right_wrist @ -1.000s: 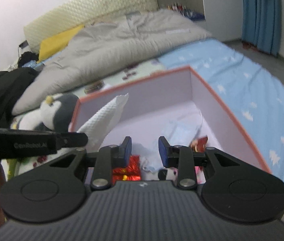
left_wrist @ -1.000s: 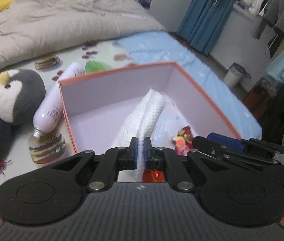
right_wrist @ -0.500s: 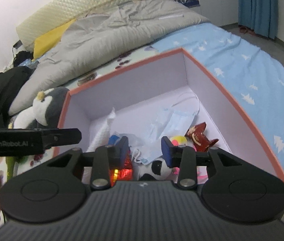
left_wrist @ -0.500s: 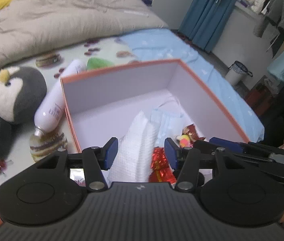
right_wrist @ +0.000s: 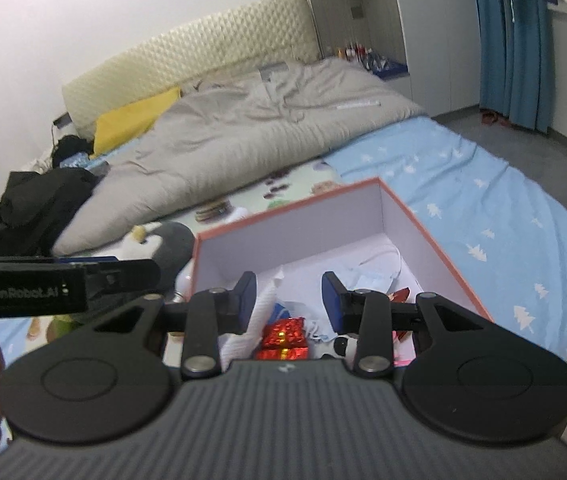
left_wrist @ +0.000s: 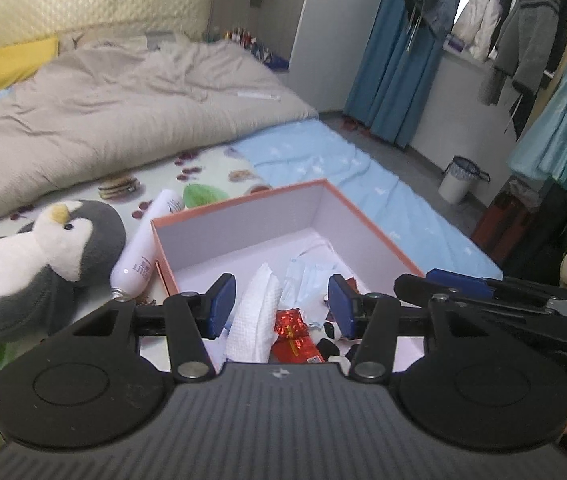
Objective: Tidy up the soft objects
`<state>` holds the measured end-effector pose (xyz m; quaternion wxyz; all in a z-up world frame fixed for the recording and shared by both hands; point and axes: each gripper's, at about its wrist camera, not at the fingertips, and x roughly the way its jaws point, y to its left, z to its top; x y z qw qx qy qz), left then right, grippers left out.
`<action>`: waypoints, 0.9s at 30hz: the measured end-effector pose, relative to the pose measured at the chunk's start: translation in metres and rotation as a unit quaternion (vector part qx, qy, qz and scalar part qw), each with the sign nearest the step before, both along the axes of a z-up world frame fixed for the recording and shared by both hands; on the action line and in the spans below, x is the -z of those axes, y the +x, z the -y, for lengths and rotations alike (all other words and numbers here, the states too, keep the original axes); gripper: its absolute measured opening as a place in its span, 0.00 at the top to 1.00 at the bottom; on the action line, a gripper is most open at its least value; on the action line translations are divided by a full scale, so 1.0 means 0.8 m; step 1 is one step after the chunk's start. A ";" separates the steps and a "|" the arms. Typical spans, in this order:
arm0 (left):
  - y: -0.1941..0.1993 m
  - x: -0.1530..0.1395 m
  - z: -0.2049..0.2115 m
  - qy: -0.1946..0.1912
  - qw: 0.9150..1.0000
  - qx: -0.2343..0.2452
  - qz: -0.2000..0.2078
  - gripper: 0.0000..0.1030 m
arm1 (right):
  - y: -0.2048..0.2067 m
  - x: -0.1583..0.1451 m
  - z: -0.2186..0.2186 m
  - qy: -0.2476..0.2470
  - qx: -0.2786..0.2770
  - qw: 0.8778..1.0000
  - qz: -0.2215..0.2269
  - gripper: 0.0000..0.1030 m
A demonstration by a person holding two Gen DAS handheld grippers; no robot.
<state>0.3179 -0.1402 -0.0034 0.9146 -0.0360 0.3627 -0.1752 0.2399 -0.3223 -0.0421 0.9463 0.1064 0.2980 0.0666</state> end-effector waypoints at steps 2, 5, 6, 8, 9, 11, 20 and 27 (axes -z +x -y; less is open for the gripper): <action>-0.018 -0.010 -0.005 -0.005 1.000 -0.001 0.008 0.44 | -0.016 -0.011 -0.005 -0.006 -0.001 1.000 0.011 0.62; -0.048 -0.025 -0.011 -0.007 1.000 0.001 0.023 0.44 | -0.041 -0.026 -0.011 -0.008 0.002 1.000 0.023 0.62; -0.059 -0.030 -0.014 -0.008 1.000 0.000 0.028 0.44 | -0.048 -0.029 -0.013 -0.009 0.002 1.000 0.027 0.62; -0.076 -0.037 -0.020 -0.013 0.999 0.001 0.034 0.44 | -0.063 -0.035 -0.018 -0.013 0.004 0.999 0.034 0.62; -0.086 -0.041 -0.023 -0.015 0.999 0.002 0.038 0.44 | -0.072 -0.038 -0.021 -0.015 0.005 0.999 0.038 0.62; -0.104 -0.046 -0.028 -0.016 0.999 0.001 0.044 0.44 | -0.087 -0.043 -0.026 -0.014 0.006 0.999 0.042 0.62; -0.176 -0.053 -0.041 -0.020 0.998 0.005 0.057 0.44 | -0.139 -0.046 -0.047 -0.025 0.013 0.998 0.050 0.62; -0.209 -0.045 -0.049 -0.021 0.998 0.004 0.052 0.44 | -0.169 -0.043 -0.055 -0.027 0.015 0.998 0.047 0.62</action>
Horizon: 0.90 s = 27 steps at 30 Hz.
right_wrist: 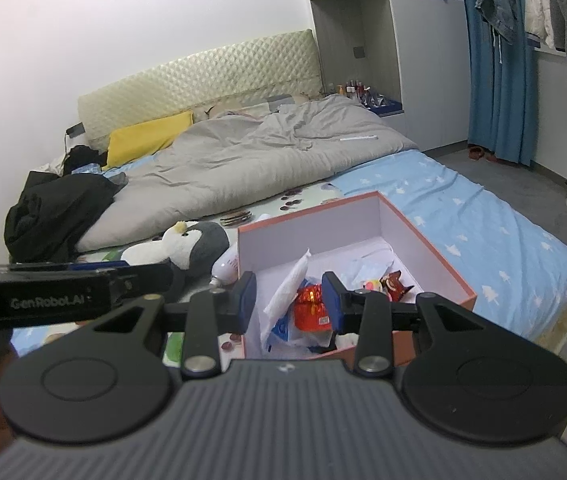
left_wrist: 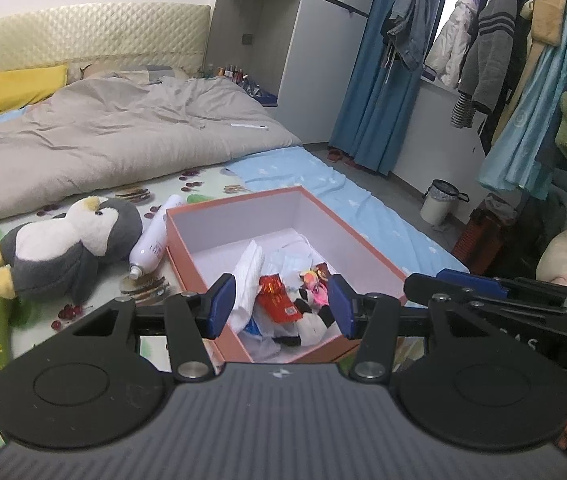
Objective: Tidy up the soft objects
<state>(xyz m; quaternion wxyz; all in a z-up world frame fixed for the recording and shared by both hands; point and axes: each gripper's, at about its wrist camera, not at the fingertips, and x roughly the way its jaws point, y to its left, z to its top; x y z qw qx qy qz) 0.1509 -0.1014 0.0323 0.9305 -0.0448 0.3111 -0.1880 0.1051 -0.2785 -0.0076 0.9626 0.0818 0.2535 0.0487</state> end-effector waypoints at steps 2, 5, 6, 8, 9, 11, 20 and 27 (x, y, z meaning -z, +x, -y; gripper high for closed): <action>-0.007 0.002 -0.005 -0.002 1.000 -0.004 -0.002 0.44 | -0.004 0.002 -0.004 -0.001 0.000 1.000 -0.002 0.62; -0.012 0.005 -0.007 0.005 1.000 -0.006 -0.001 0.44 | -0.010 0.006 -0.005 0.002 -0.001 1.000 -0.004 0.62; -0.013 0.006 -0.007 0.009 1.000 -0.008 -0.002 0.44 | -0.012 0.007 -0.004 0.002 -0.001 1.000 -0.004 0.62; -0.015 0.006 -0.009 0.008 1.000 -0.007 -0.003 0.44 | -0.015 0.010 -0.004 -0.001 0.001 1.000 -0.004 0.62; -0.016 0.006 -0.010 0.009 1.000 -0.009 -0.003 0.44 | -0.015 0.011 -0.004 -0.004 0.003 1.000 -0.005 0.62; -0.018 0.005 -0.012 0.009 1.000 -0.012 -0.002 0.44 | -0.017 0.014 -0.002 -0.007 0.007 1.000 -0.007 0.62; -0.021 0.004 -0.020 0.011 1.000 -0.008 0.005 0.05 | -0.026 0.023 0.009 -0.017 0.034 0.999 -0.010 0.07; -0.017 0.012 -0.027 0.014 1.000 -0.019 -0.012 0.01 | -0.028 0.025 0.011 -0.023 0.042 0.999 -0.004 0.00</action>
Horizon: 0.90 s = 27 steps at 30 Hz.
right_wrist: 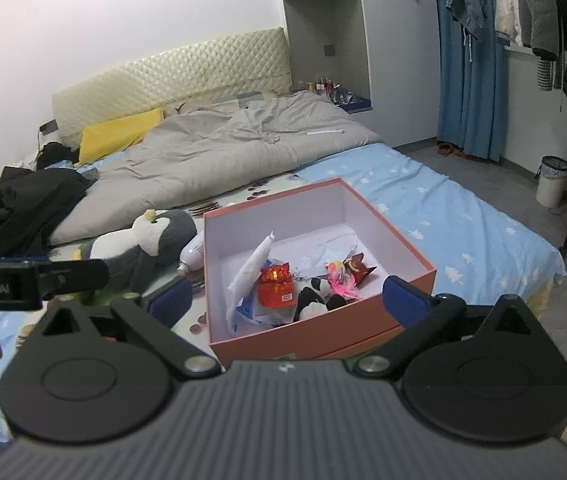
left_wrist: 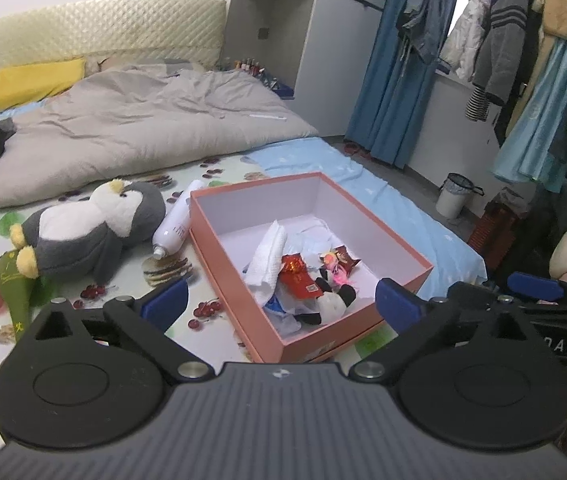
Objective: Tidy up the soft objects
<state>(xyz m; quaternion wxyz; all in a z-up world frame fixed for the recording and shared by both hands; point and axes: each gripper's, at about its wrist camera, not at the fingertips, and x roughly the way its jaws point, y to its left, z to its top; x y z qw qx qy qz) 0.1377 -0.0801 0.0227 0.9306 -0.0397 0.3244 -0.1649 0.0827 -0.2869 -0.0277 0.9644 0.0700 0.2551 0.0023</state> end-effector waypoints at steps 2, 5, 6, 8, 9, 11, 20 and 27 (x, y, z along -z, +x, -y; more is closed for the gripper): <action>0.002 0.002 -0.002 -0.002 1.000 -0.003 -0.005 0.01 | 0.000 0.001 0.000 0.002 -0.001 1.000 0.000 0.00; 0.004 0.004 -0.003 0.003 1.000 -0.006 -0.009 0.01 | 0.002 0.002 0.000 0.007 -0.004 1.000 -0.002 0.00; 0.004 0.004 -0.003 0.004 1.000 -0.007 -0.010 0.01 | 0.001 0.002 -0.001 0.006 -0.005 1.000 -0.003 0.00; 0.004 0.004 -0.003 0.004 1.000 -0.007 -0.011 0.01 | 0.002 0.002 -0.004 0.000 -0.006 1.000 -0.005 0.00; 0.004 0.004 -0.003 0.004 1.000 -0.008 -0.011 0.01 | 0.002 0.002 -0.007 -0.006 -0.008 1.000 -0.004 0.00; 0.003 0.005 -0.004 0.004 1.000 -0.010 -0.011 0.01 | 0.000 0.001 -0.010 -0.007 -0.009 1.000 -0.002 0.00; 0.002 0.006 -0.008 0.004 1.000 -0.013 -0.002 0.00 | 0.002 0.001 -0.008 0.000 -0.002 1.000 -0.006 0.00; 0.001 0.005 -0.008 0.018 1.000 -0.024 0.005 0.00 | 0.002 0.001 -0.009 0.008 -0.003 1.000 -0.006 0.00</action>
